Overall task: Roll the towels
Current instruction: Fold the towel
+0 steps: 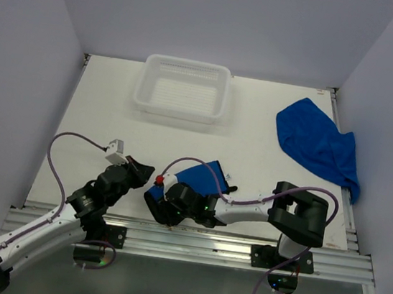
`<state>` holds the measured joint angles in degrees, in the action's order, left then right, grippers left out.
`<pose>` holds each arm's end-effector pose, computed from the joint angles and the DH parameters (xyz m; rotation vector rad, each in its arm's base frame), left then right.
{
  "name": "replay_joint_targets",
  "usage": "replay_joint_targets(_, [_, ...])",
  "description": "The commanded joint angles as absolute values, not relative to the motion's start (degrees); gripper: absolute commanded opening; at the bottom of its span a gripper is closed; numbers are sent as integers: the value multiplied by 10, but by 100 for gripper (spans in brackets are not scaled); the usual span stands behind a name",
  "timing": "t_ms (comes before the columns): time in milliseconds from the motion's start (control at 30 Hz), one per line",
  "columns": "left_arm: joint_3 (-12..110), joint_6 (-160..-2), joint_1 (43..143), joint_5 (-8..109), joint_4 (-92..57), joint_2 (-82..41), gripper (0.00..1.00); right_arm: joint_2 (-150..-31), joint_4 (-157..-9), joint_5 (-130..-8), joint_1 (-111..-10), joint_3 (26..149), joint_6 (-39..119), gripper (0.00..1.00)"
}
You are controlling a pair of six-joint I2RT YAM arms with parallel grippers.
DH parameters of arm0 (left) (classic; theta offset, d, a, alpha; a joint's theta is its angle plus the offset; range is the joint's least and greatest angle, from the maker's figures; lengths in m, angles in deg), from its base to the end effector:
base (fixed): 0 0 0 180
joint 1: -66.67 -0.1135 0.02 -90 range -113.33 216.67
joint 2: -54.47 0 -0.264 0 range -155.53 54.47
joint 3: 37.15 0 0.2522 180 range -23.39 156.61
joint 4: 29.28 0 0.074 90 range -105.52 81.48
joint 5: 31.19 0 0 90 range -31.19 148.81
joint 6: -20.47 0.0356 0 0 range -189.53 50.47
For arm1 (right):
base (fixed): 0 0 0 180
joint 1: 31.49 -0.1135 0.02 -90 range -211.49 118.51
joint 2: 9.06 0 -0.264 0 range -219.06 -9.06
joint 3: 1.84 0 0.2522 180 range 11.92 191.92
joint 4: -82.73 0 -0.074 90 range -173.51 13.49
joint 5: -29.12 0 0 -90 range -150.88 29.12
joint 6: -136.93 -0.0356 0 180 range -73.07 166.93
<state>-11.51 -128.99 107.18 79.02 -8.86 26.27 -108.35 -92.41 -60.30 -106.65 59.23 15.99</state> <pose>0.1130 -0.0804 0.1851 -0.5674 1.9524 -0.7926 0.0876 0.3293 0.1431 -0.9384 2.3244 0.8617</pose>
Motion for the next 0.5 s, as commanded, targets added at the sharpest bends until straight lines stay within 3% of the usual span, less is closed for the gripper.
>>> replay_joint_targets(0, [-146,-1311,1070,714,-196,256,0,-1085,-902,-577,-1069,567,151,24])
replay_joint_targets(300, [-206,-1332,1073,643,-251,256,0,-1085,-913,-570,-1069,558,140,24])
replay_joint_targets(467, [-229,-1354,1102,660,-247,271,0,-1091,-912,-560,-1067,560,134,24])
